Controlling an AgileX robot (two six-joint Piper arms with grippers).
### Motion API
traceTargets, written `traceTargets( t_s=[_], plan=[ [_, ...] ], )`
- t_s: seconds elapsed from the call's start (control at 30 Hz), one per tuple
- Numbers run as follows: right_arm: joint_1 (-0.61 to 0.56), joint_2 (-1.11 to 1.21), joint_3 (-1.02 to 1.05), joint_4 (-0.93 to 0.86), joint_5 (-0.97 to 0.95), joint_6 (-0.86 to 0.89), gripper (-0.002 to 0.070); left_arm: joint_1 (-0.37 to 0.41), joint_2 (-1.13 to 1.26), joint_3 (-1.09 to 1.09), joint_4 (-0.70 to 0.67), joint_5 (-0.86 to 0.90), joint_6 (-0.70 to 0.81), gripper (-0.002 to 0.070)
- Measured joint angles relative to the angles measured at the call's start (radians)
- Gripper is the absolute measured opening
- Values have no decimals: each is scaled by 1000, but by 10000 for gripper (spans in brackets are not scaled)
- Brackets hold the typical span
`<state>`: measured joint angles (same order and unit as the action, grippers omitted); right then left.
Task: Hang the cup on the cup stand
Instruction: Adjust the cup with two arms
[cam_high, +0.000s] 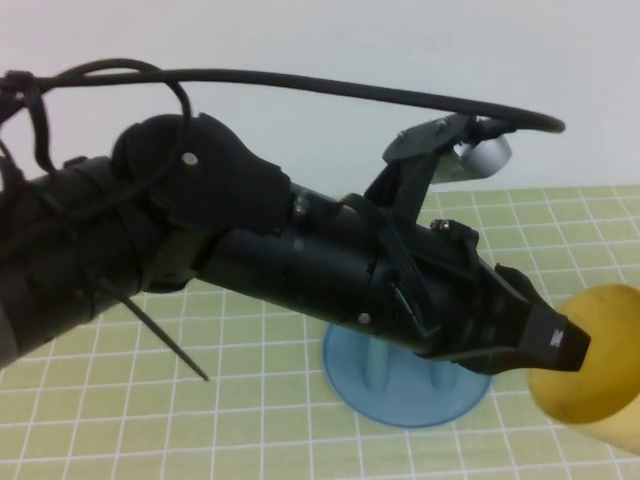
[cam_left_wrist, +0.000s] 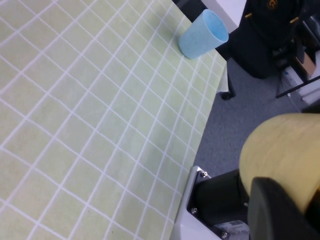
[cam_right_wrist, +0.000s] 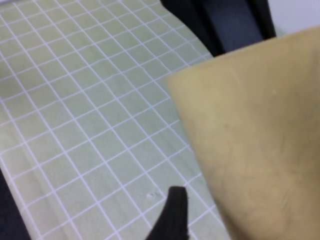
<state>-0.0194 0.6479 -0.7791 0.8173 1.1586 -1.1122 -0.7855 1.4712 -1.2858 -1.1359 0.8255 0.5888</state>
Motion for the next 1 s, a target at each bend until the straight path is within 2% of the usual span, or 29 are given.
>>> traceTargets(
  t_s=[0.53,0.93,1.0],
  plan=[
    [0,44,-4,-1,-14,-77,693,0,31,0,-150,15,133,0],
    [0,68,-4,-8,-12,-84,692,0,50,0,-168,27,150,0],
    [0,68,-4,-8,-12,-84,669,0,50,0,-168,27,150,0]
  ],
)
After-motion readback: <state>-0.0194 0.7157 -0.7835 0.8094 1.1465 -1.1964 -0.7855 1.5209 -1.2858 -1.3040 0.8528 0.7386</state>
